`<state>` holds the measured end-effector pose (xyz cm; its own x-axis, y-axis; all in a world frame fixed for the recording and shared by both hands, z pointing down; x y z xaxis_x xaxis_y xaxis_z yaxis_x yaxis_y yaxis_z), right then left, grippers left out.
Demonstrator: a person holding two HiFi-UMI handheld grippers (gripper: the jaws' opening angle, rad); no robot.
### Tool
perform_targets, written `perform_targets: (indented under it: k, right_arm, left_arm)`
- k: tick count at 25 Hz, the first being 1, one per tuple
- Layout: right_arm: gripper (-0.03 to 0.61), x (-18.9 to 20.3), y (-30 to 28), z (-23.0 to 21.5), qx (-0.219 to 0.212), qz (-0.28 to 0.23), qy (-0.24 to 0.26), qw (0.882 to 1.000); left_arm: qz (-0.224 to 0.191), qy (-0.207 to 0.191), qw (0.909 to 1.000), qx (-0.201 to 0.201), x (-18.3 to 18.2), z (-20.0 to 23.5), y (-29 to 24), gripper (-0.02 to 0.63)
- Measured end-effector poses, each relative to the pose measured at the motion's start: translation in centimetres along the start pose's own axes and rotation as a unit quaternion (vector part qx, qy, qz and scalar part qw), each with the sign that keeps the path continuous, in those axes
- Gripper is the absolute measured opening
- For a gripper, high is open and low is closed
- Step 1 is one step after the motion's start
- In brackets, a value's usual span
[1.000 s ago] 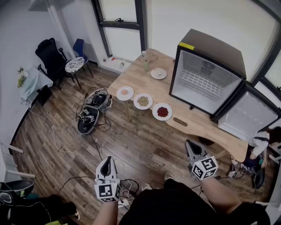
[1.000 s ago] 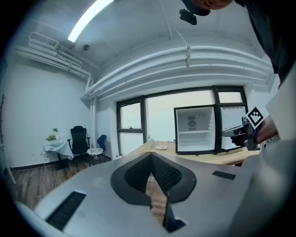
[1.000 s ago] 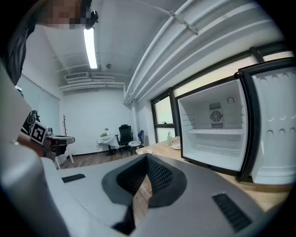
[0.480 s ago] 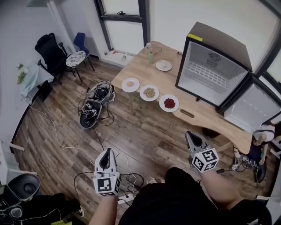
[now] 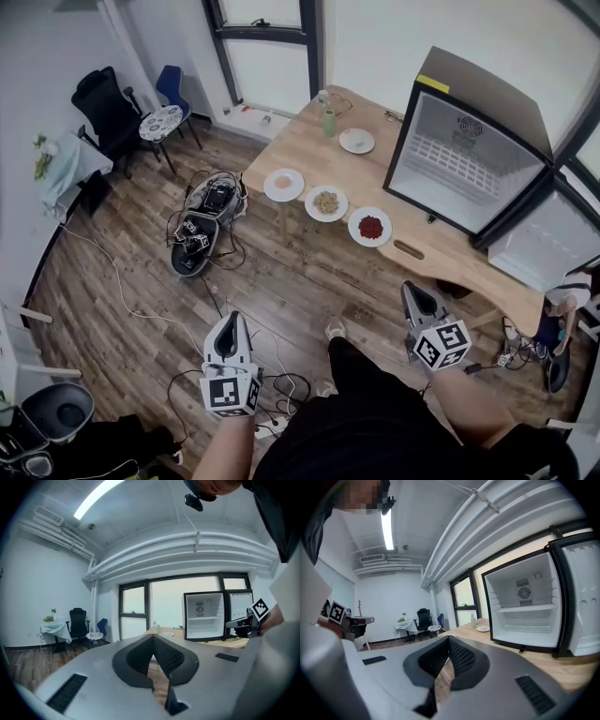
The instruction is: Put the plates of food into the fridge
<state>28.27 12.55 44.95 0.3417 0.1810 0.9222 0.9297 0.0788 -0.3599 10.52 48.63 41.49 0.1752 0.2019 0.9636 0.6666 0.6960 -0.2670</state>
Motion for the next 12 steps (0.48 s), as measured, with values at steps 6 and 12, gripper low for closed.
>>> perform_targets:
  k: [6, 12]
  right_arm:
    - [0.021, -2.1, -7.3, -1.0, -0.020, -0.005, -0.011, 1.000]
    - [0.021, -5.7, -14.7, -3.2, -0.044, 0.005, -0.007, 0.999]
  left_arm:
    - [0.000, -0.019, 0.9998, -0.008, -2.8, 2.1, -4.2, 0.005]
    - [0.010, -0.020, 0.9992, -0.032, -5.3, 4.2, -9.9, 0.005]
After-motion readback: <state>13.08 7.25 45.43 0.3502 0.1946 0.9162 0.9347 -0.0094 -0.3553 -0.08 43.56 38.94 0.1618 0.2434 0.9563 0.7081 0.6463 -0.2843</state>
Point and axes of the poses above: the fingertips, and each gripper's own axes: y backward along the fingers, z to its left, x out of its underside, the point moved 7 cm from there along y, backward along the fingers, and after that the axes turned 7 degrees about z, right-handed, at the moved point
